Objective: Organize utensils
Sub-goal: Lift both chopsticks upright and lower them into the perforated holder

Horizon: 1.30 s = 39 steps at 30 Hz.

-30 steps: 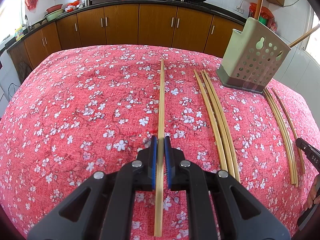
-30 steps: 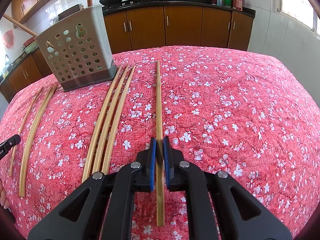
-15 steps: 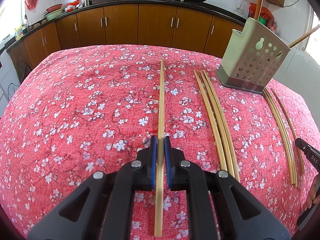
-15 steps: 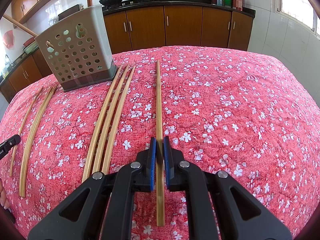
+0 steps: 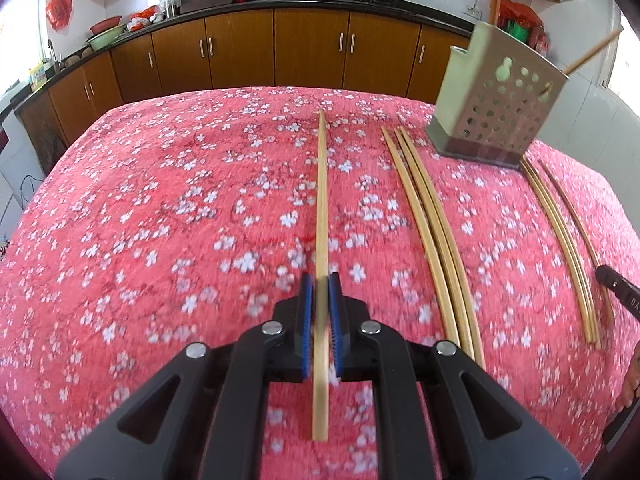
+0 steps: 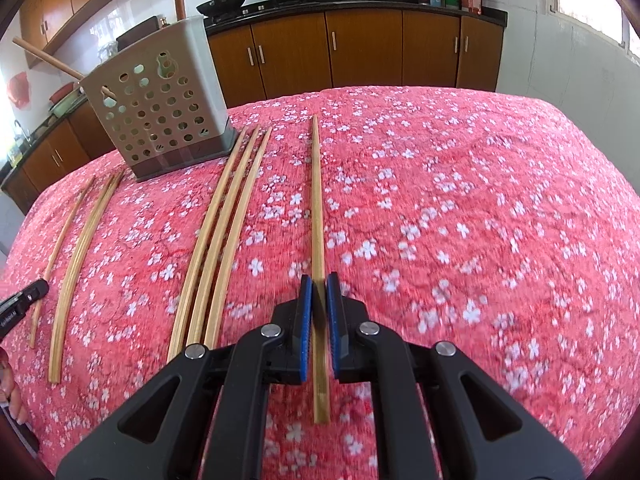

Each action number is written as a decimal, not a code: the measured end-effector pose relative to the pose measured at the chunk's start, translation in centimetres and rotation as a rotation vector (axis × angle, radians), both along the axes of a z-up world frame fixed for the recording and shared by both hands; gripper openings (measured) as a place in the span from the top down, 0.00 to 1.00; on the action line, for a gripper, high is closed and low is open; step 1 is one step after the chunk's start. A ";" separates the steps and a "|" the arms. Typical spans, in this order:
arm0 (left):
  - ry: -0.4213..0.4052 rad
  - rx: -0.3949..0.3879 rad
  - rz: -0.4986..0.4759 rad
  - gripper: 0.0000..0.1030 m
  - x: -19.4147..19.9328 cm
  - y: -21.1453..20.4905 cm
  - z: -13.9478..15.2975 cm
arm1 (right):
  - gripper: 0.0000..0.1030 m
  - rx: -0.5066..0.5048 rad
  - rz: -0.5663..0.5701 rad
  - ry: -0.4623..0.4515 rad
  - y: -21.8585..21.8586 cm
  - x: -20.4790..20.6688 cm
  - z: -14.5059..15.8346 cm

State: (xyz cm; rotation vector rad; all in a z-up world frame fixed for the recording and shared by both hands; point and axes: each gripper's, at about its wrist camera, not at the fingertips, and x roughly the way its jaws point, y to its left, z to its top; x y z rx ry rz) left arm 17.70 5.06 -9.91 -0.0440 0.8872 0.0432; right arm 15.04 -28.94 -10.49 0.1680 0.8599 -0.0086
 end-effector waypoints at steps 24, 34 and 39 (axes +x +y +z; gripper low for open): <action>-0.357 -0.048 -0.051 0.92 -2.2 0.1 15.9 | 0.92 -0.029 -0.018 -0.390 -0.6 -2.0 13.2; -0.447 -0.103 -0.176 0.92 -2.8 -2.3 21.2 | 0.92 0.068 0.063 -0.537 0.1 -2.4 20.1; -0.493 -0.141 -0.253 0.92 -2.8 -4.7 24.0 | 0.92 0.108 0.108 -0.659 1.4 -2.7 24.0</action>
